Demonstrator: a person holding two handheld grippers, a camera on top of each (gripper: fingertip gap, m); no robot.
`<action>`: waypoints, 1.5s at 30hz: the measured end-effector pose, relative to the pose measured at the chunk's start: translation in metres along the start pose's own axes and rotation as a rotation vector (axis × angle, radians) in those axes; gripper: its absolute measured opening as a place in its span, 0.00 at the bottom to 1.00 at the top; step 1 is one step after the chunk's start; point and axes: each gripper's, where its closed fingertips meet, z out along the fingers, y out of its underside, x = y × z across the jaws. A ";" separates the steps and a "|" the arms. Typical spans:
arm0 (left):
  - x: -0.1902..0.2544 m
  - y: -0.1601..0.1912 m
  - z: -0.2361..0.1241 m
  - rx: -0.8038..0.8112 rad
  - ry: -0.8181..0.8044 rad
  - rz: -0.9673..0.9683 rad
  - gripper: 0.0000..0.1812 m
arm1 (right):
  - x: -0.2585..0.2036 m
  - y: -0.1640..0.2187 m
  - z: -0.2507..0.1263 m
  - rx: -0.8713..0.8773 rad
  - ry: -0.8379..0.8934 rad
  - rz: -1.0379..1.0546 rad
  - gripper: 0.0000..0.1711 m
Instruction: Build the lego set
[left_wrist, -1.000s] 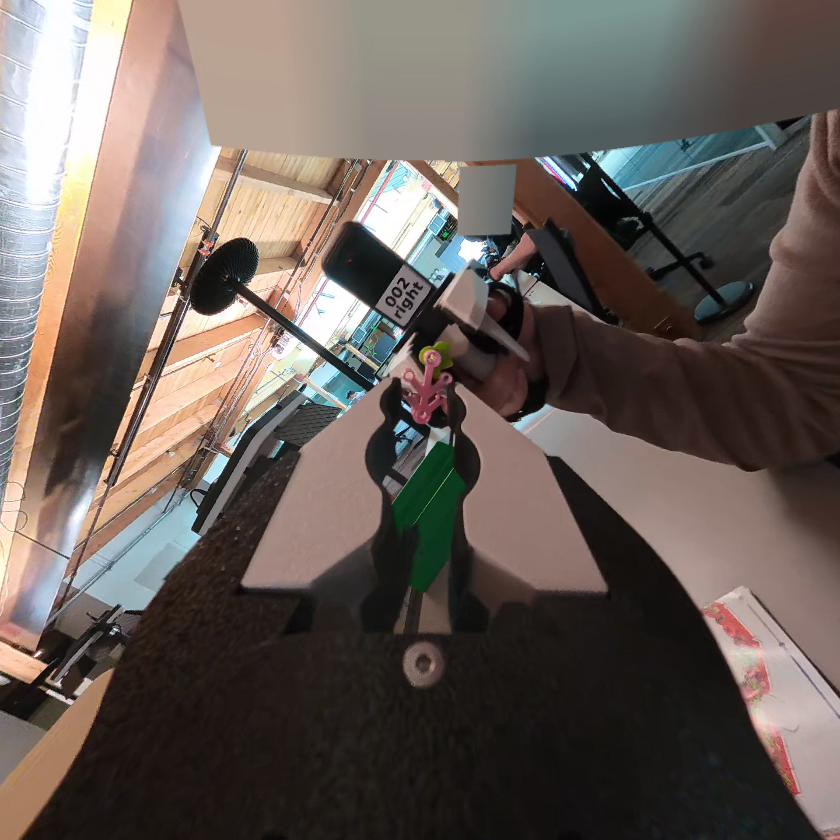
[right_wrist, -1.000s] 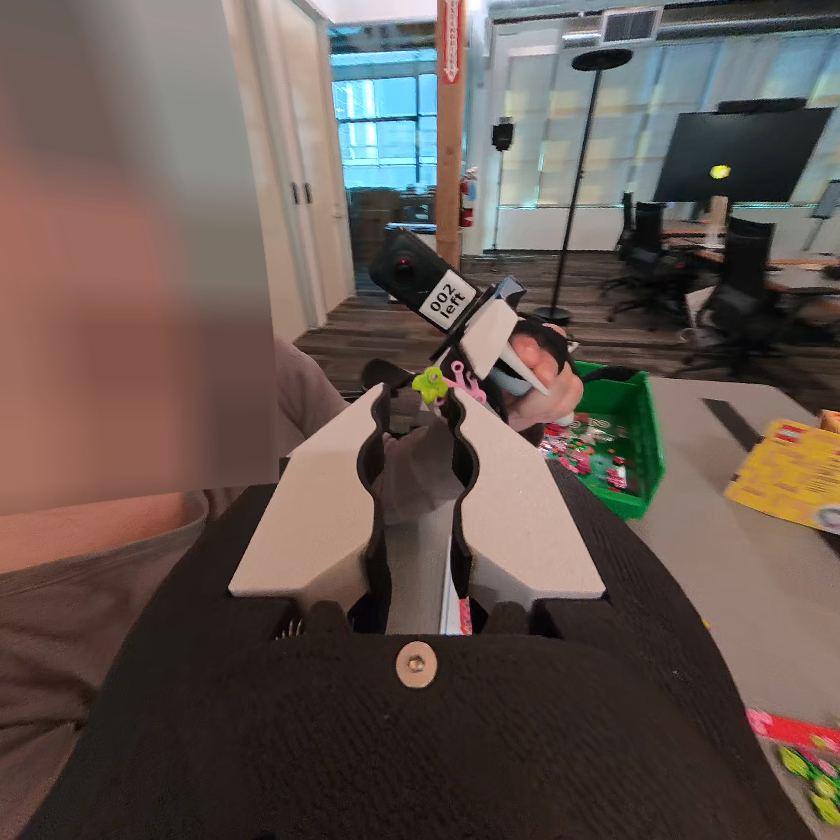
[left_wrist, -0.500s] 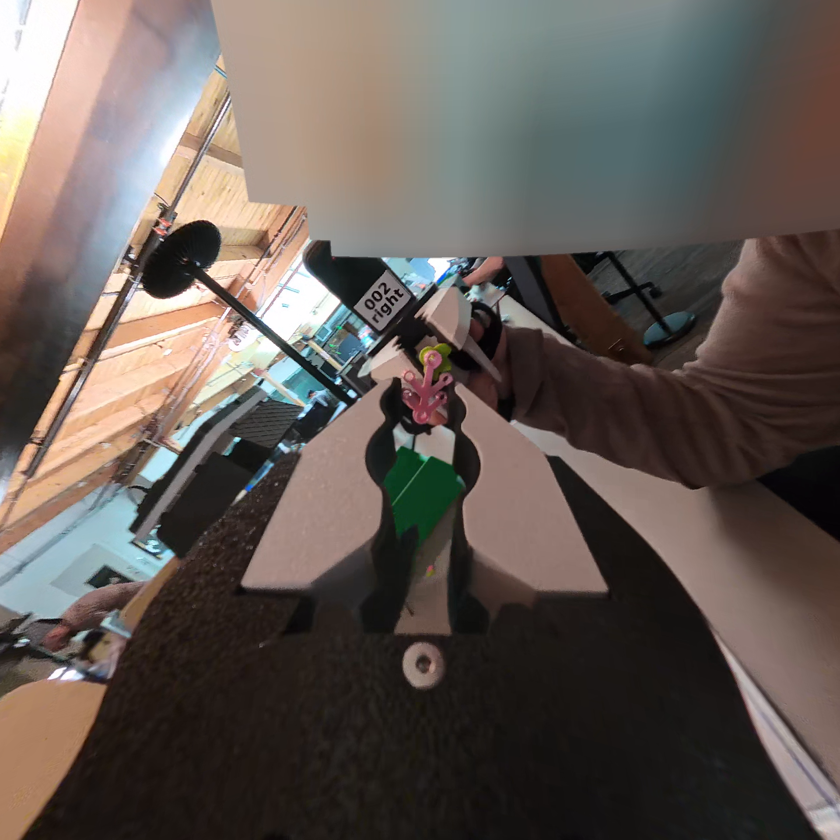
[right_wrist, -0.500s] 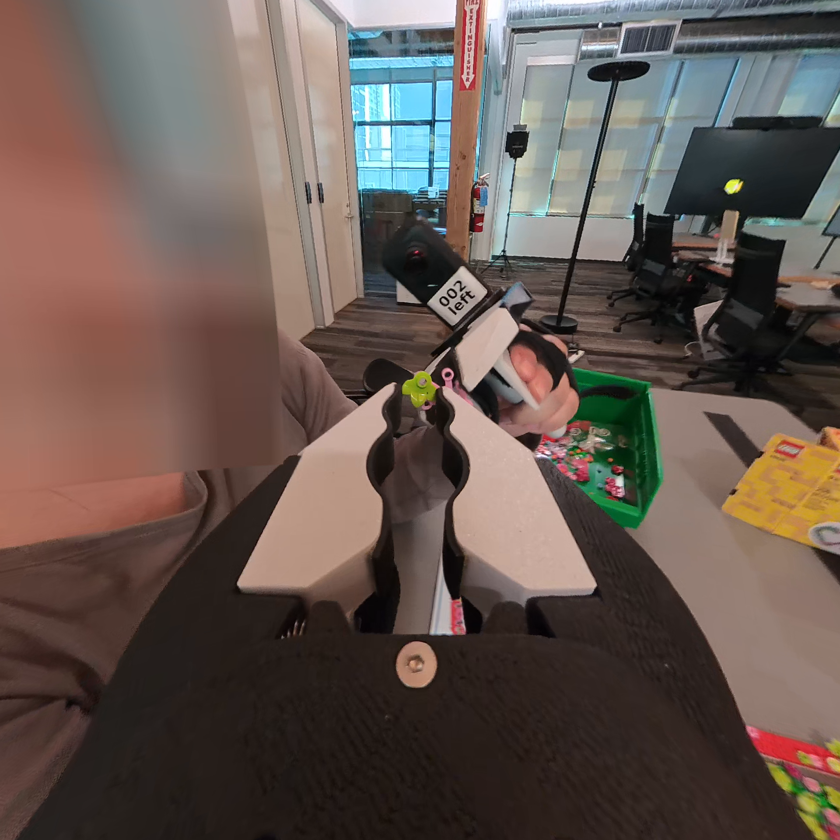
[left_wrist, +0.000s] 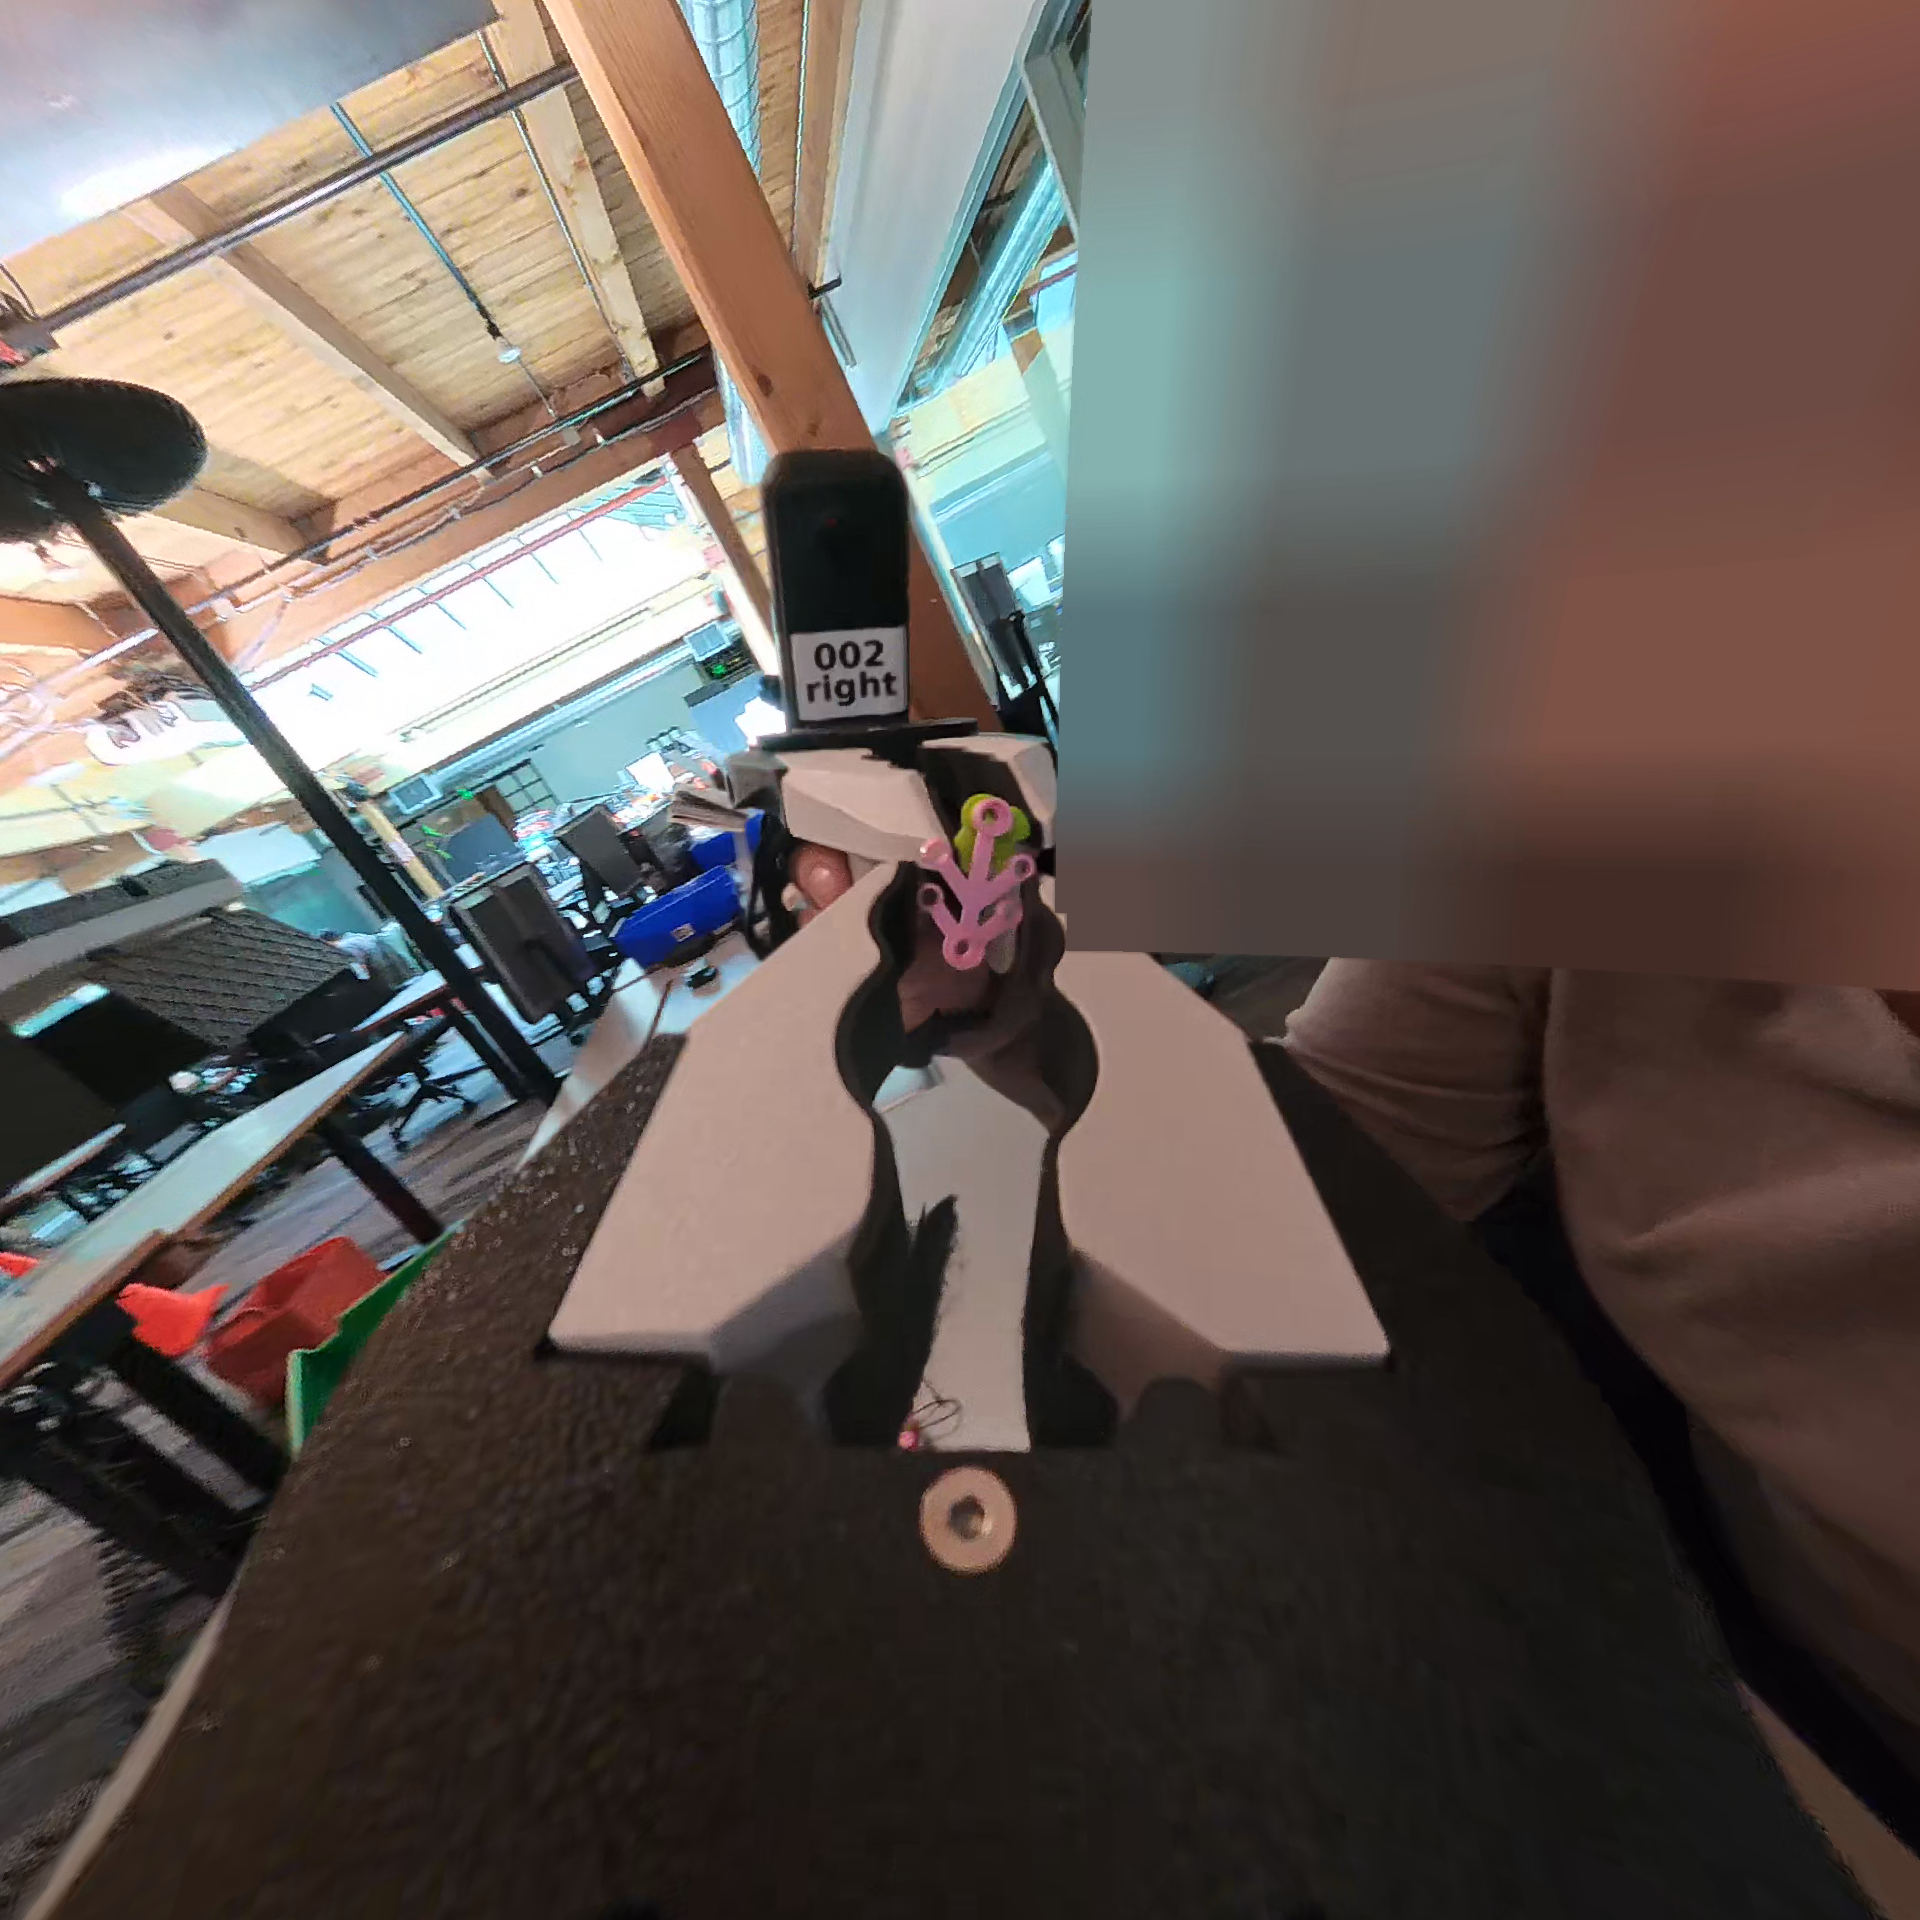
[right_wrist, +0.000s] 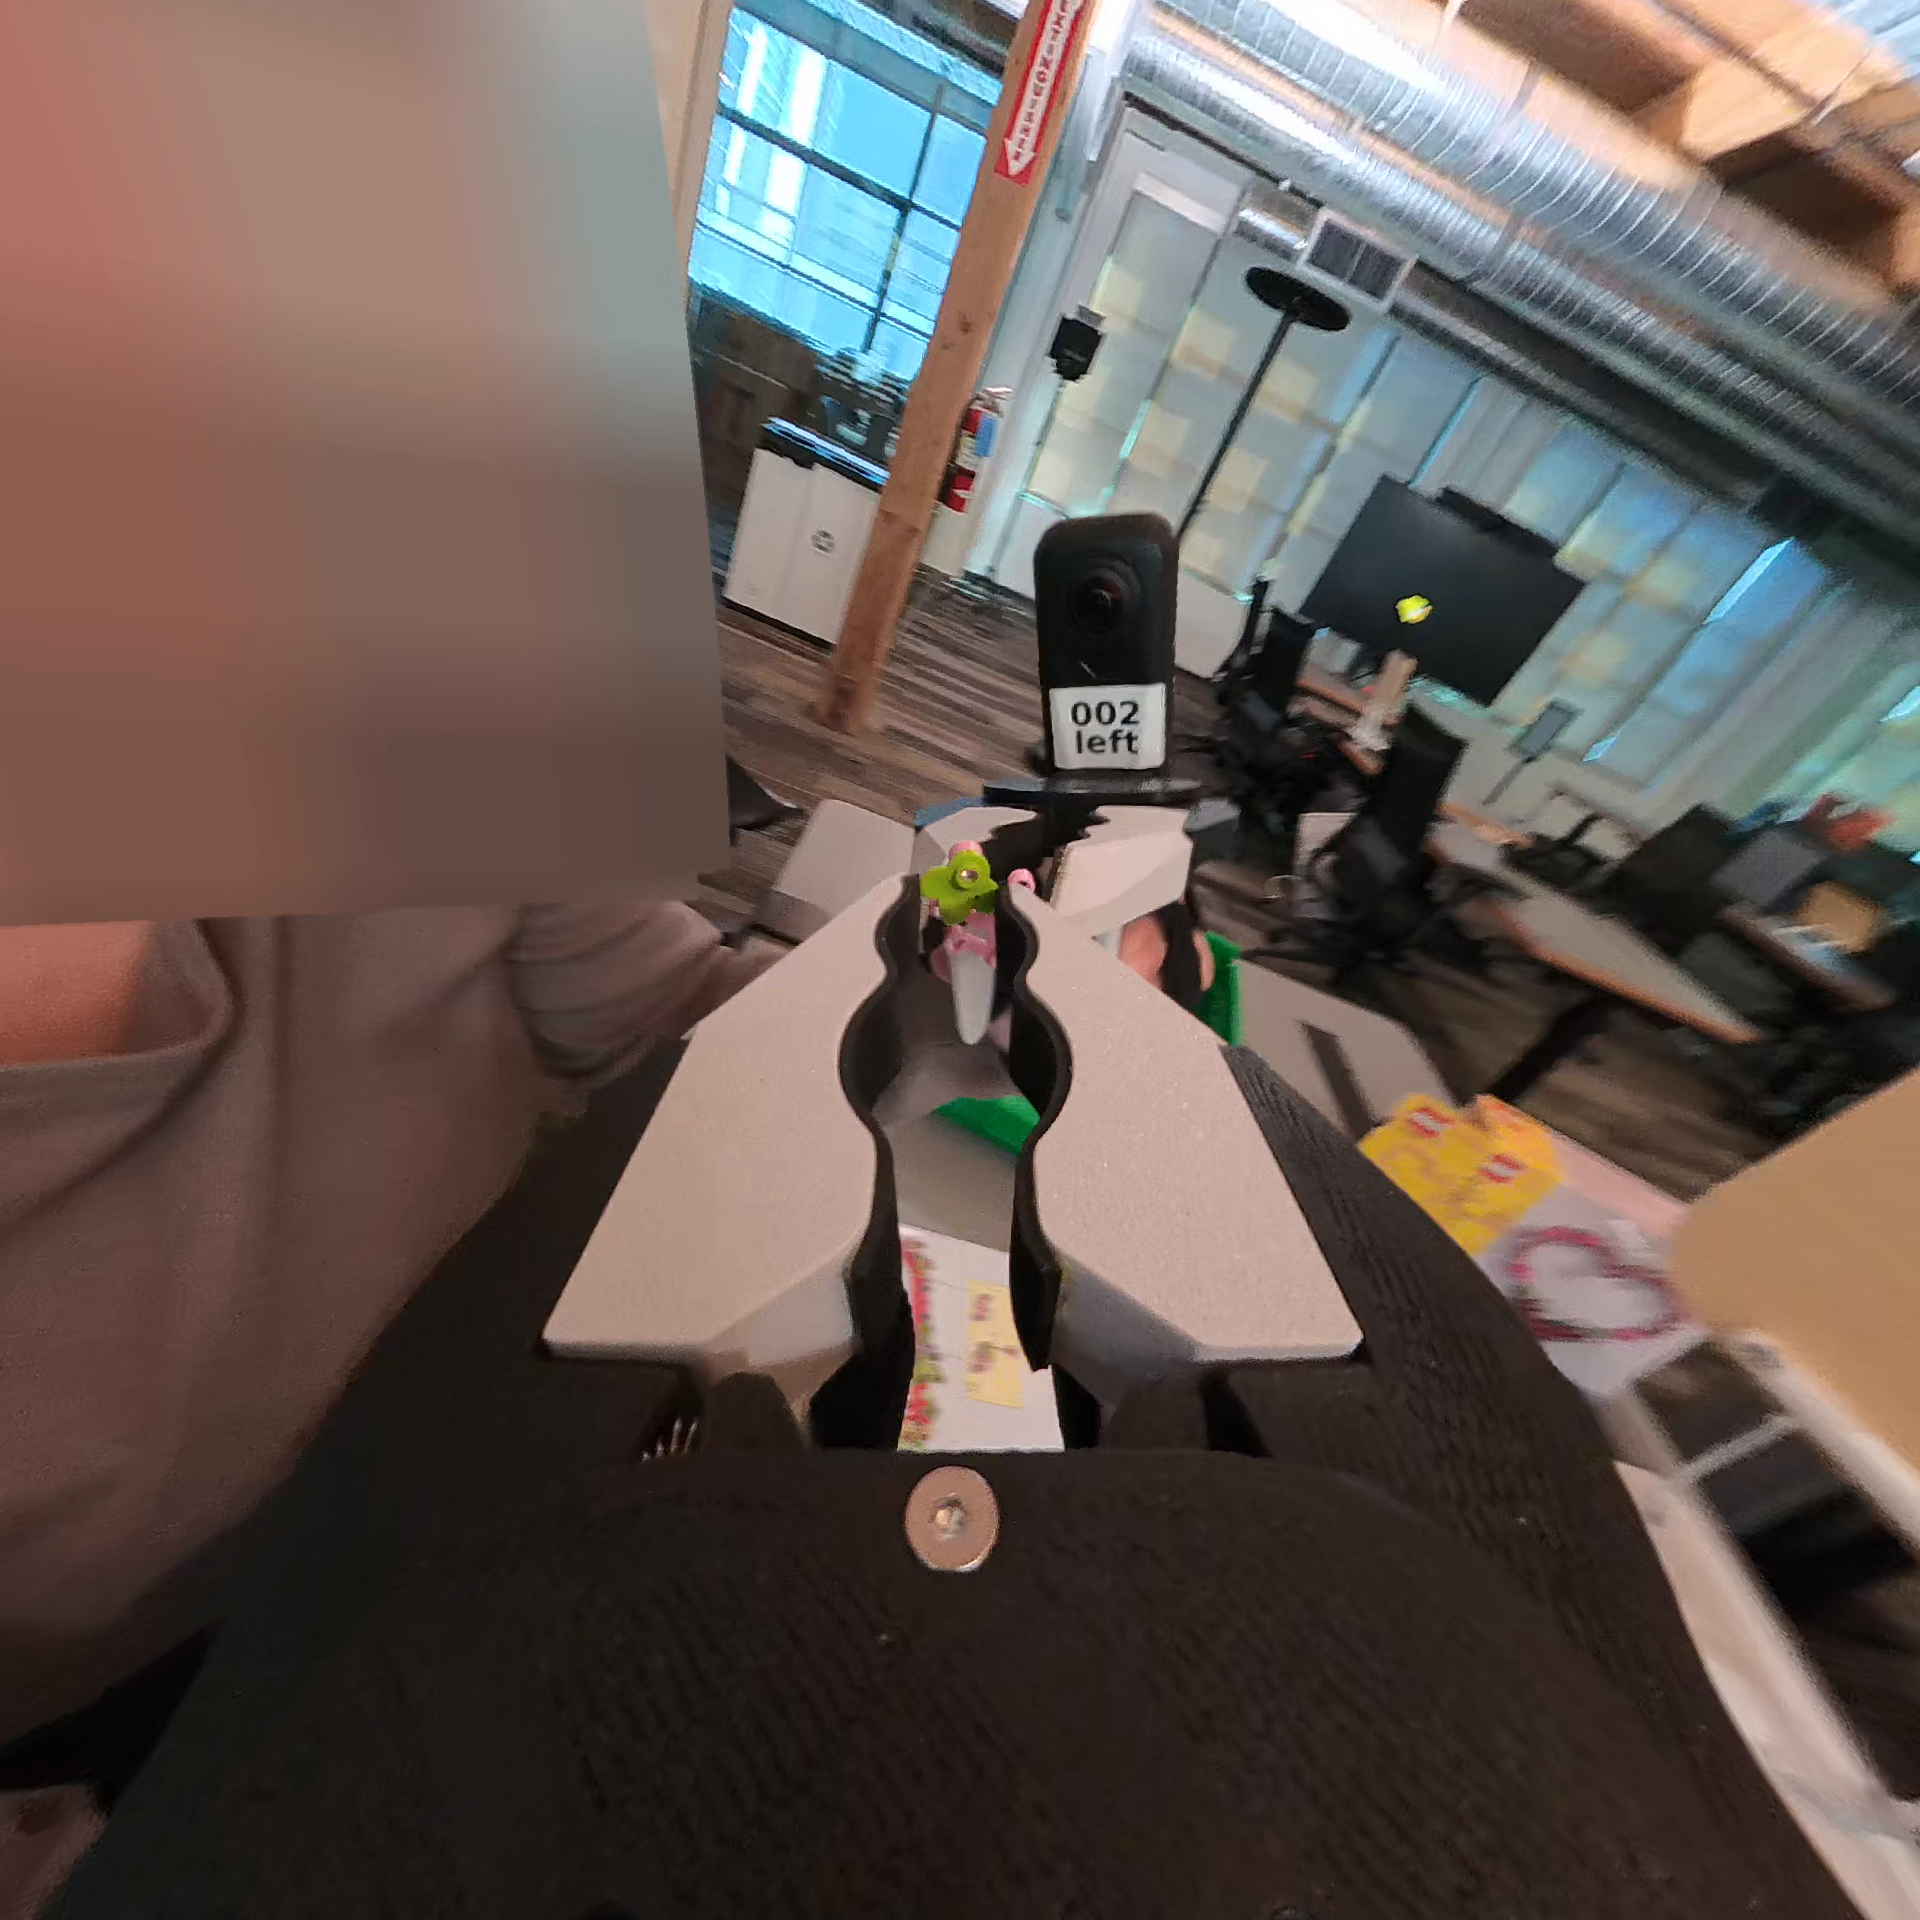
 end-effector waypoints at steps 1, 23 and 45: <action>0.000 0.000 0.000 0.008 0.012 -0.022 0.10 | 0.001 0.000 0.000 -0.008 0.017 -0.025 0.07; 0.000 0.002 0.004 0.069 0.097 -0.254 0.10 | 0.004 -0.006 -0.002 -0.042 0.138 -0.228 0.07; -0.021 -0.004 0.000 0.138 -0.118 0.015 0.10 | 0.019 -0.009 -0.009 0.021 0.192 -0.231 0.06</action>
